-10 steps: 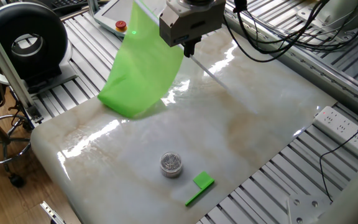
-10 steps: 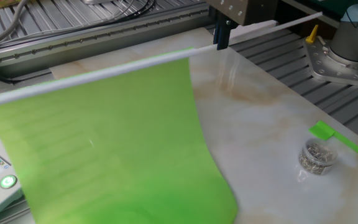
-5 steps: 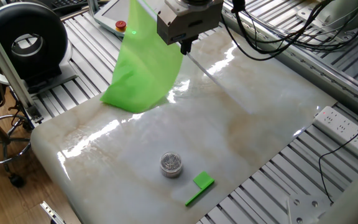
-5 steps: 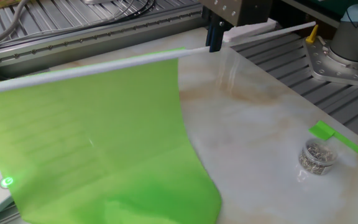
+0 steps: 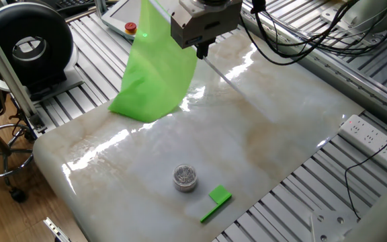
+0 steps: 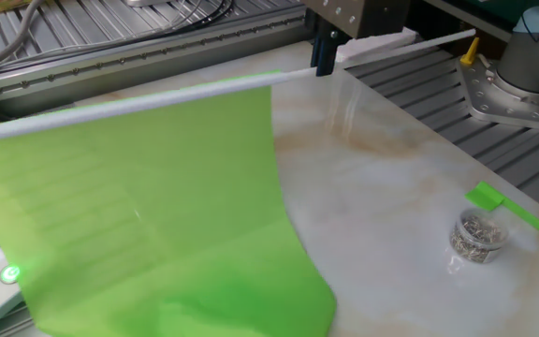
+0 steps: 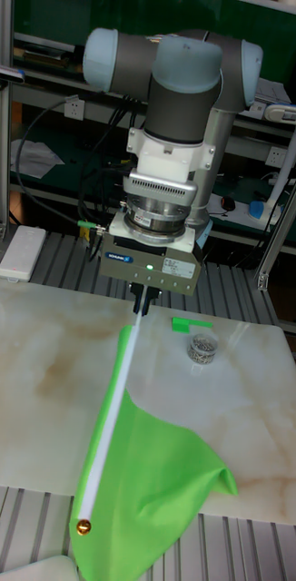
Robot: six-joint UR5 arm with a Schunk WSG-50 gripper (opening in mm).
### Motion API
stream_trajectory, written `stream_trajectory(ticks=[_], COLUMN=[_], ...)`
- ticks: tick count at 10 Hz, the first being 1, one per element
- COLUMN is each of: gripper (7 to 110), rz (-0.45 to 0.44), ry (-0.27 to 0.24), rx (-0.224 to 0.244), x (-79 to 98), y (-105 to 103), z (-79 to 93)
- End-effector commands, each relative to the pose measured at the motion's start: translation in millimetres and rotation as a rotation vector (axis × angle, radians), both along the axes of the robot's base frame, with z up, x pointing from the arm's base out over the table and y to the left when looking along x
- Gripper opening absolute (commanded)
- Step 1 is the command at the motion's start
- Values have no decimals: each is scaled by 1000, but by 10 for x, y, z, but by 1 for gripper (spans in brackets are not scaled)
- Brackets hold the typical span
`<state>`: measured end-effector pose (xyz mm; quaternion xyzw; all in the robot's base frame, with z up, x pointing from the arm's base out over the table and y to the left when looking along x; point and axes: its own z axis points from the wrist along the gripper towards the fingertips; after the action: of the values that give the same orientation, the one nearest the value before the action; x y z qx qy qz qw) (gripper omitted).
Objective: Wave the flag
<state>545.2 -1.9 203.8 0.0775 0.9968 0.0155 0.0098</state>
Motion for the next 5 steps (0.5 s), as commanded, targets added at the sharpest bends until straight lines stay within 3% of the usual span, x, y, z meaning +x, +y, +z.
stream_trajectory(ticks=[1,5], gripper=[7,7], rz=[-2,-3], ry=[21,66], rx=[14,16], x=[-117,-223], y=[31,83], z=[207,630])
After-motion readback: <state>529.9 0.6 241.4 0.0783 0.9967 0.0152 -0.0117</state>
